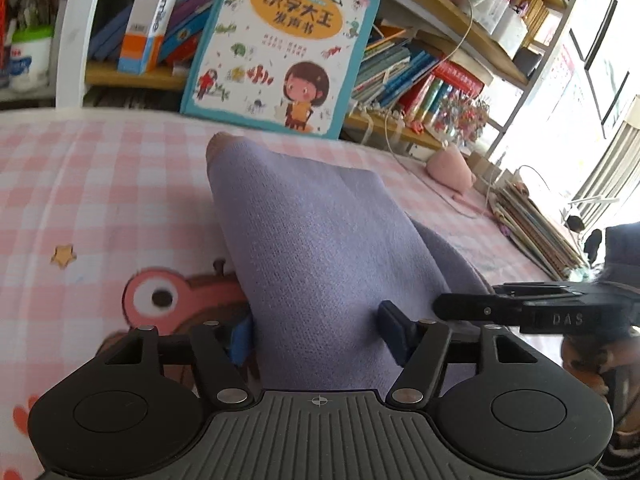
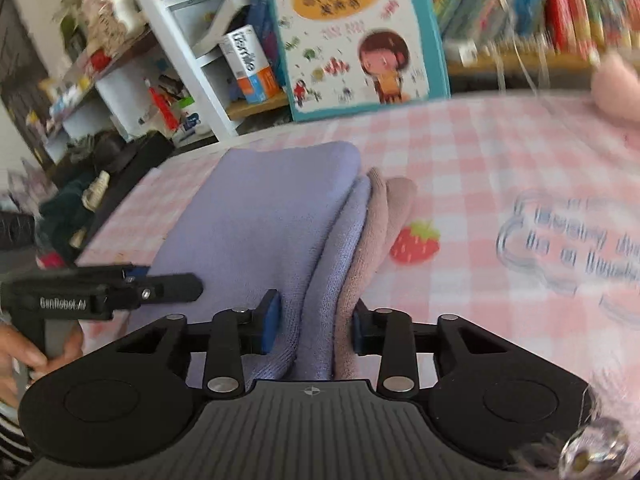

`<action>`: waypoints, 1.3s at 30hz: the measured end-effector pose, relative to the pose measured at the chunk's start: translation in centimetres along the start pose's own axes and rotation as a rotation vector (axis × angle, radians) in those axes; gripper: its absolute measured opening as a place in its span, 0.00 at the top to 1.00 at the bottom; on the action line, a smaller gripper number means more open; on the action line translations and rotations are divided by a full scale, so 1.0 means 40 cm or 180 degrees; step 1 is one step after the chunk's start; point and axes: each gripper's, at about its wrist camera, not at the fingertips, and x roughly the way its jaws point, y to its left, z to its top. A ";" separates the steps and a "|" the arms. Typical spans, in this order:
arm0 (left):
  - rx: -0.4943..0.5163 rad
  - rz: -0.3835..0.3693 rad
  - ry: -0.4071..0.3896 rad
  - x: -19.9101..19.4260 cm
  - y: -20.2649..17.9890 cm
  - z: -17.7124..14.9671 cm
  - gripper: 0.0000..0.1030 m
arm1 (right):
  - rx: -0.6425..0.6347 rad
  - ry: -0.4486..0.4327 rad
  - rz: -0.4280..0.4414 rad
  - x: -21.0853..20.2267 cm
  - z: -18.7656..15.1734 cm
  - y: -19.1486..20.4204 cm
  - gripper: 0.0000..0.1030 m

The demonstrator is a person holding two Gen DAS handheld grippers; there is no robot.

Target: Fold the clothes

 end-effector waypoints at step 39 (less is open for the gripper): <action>0.0219 0.0179 -0.0464 -0.016 0.048 0.075 0.42 | -0.0428 -0.0498 0.0228 0.062 0.100 0.068 0.73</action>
